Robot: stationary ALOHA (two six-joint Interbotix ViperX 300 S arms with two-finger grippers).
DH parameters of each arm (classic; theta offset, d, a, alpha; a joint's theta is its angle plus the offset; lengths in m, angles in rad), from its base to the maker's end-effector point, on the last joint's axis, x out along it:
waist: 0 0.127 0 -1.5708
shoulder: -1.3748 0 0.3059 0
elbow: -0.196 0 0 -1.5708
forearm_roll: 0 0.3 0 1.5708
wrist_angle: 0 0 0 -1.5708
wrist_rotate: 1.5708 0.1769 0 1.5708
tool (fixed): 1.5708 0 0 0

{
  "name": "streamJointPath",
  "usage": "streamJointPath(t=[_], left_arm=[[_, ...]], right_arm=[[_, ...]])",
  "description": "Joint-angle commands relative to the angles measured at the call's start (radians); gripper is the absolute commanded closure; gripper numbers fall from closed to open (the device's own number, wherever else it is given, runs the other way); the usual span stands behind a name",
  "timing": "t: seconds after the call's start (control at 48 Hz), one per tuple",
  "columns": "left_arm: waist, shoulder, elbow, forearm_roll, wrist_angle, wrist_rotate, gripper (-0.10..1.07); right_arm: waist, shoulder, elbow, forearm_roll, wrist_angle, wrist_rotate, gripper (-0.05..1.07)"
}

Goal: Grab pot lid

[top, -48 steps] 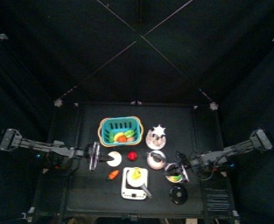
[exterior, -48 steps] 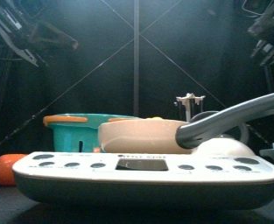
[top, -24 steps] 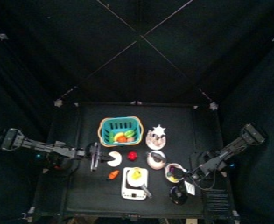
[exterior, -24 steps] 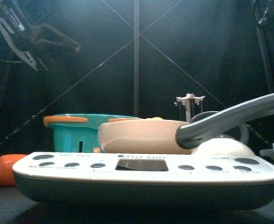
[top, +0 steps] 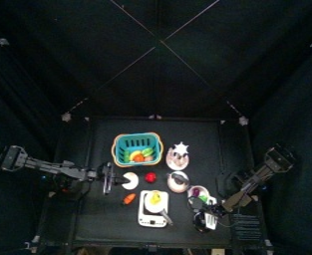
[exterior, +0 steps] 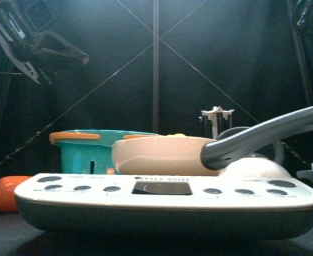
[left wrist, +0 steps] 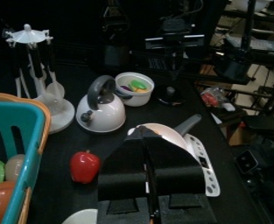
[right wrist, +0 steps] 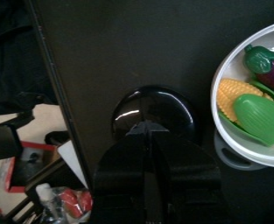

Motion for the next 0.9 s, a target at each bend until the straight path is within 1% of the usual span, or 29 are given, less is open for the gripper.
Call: streamJointPath(t=[0.0, 0.125, 0.188, 0.292, 0.354, 0.5, 0.542, 0.625, 0.708, 0.75, 0.792, 0.875], left_arm=[[0.006, 0.000, -0.012, 0.012, -0.008, 0.003, 1.01], [0.012, -0.003, -0.012, 0.015, -0.009, 0.003, 1.01], [0.020, -0.006, -0.012, 0.014, -0.008, 0.003, 1.01], [0.025, -0.008, -0.011, 0.015, -0.006, 0.002, 1.01], [0.025, -0.008, -0.009, 0.015, -0.005, 0.002, 1.01], [0.026, -0.009, -0.002, 0.012, -0.005, 0.002, 1.01], [0.025, -0.009, 0.003, 0.012, -0.005, 0.002, 1.01], [0.029, -0.009, 0.009, 0.012, -0.005, -0.002, 1.01], [0.034, -0.009, 0.012, 0.006, -0.006, -0.003, 1.01], [0.034, -0.009, 0.012, 0.003, -0.005, -0.005, 1.01], [0.034, -0.009, 0.012, -0.003, -0.006, -0.005, 1.01], [0.034, -0.011, 0.012, -0.008, -0.005, -0.003, 1.01]], right_arm=[[0.046, 0.026, -0.034, -0.103, 0.026, 0.118, 0.84], [0.104, 0.038, -0.044, -0.198, 0.060, 0.249, 0.84], [0.123, 0.038, -0.040, -0.225, 0.075, 0.308, 0.85], [0.153, 0.043, -0.035, -0.230, 0.110, 0.393, 0.84], [0.183, 0.057, -0.048, -0.238, 0.153, 0.437, 0.84], [0.264, 0.121, -0.098, -0.275, 0.275, 0.531, 0.80], [0.295, 0.149, -0.120, -0.293, 0.301, 0.568, 0.77], [0.322, 0.190, -0.138, -0.331, 0.325, 0.626, 0.70], [0.325, 0.222, -0.143, -0.359, 0.327, 0.673, 0.61], [0.325, 0.236, -0.143, -0.365, 0.321, 0.698, 0.54], [0.328, 0.245, -0.141, -0.365, 0.318, 0.716, 0.48], [0.333, 0.265, -0.143, -0.360, 0.314, 0.732, 0.39]])
